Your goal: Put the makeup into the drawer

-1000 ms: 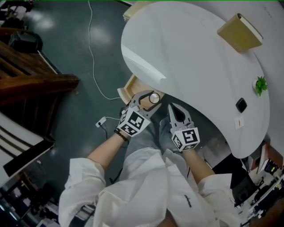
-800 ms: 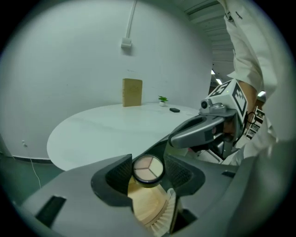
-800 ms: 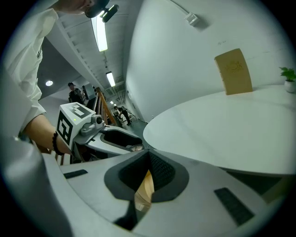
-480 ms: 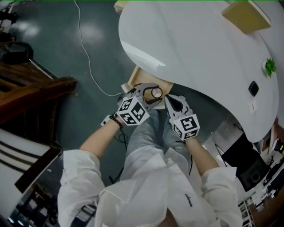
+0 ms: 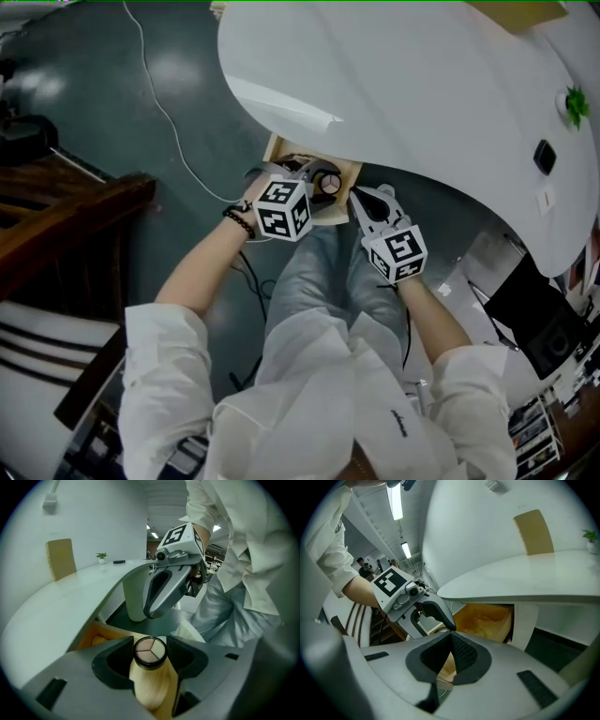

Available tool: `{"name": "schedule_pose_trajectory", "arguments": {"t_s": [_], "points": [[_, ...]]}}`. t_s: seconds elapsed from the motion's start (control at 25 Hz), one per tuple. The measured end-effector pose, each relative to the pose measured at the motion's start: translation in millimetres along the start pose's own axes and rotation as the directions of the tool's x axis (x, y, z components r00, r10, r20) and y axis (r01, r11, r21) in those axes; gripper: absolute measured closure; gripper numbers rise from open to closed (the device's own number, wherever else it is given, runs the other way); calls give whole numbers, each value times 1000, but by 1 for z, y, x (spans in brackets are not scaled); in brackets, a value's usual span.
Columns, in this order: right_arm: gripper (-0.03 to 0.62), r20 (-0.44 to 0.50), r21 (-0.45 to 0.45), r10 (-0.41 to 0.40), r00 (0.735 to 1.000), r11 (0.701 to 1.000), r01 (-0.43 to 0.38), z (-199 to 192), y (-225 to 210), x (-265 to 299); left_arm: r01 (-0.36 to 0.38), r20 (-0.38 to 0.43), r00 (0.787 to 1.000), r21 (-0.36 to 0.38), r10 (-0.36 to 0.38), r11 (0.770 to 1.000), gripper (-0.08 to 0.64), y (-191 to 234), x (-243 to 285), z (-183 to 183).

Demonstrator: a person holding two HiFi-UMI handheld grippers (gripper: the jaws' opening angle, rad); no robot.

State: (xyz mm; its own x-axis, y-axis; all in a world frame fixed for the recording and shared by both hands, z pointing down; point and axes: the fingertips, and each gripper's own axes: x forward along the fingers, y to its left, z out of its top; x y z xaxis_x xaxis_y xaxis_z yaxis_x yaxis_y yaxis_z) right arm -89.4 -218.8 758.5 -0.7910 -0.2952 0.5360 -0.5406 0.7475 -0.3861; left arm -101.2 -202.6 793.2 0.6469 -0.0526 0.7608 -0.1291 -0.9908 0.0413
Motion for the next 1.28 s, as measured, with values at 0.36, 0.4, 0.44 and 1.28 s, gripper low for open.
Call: {"name": "schedule_pose_trajectory", "arguments": {"t_s": [0.36, 0.4, 0.44, 1.28], "points": [[575, 6, 36, -9, 1000, 999, 9, -17, -6, 8, 93, -112, 990, 85, -83, 992, 328, 2, 49, -35], [575, 6, 42, -10, 1000, 999, 10, -19, -7, 8, 99, -110, 990, 84, -89, 992, 330, 2, 54, -37], [575, 6, 46, -11, 1000, 999, 11, -20, -8, 9, 105, -110, 989, 84, -95, 991, 328, 2, 58, -38], [575, 16, 92, -33, 999, 995, 31, -34, -13, 5, 196, -192, 967, 133, -169, 972, 328, -16, 121, -85]]}}
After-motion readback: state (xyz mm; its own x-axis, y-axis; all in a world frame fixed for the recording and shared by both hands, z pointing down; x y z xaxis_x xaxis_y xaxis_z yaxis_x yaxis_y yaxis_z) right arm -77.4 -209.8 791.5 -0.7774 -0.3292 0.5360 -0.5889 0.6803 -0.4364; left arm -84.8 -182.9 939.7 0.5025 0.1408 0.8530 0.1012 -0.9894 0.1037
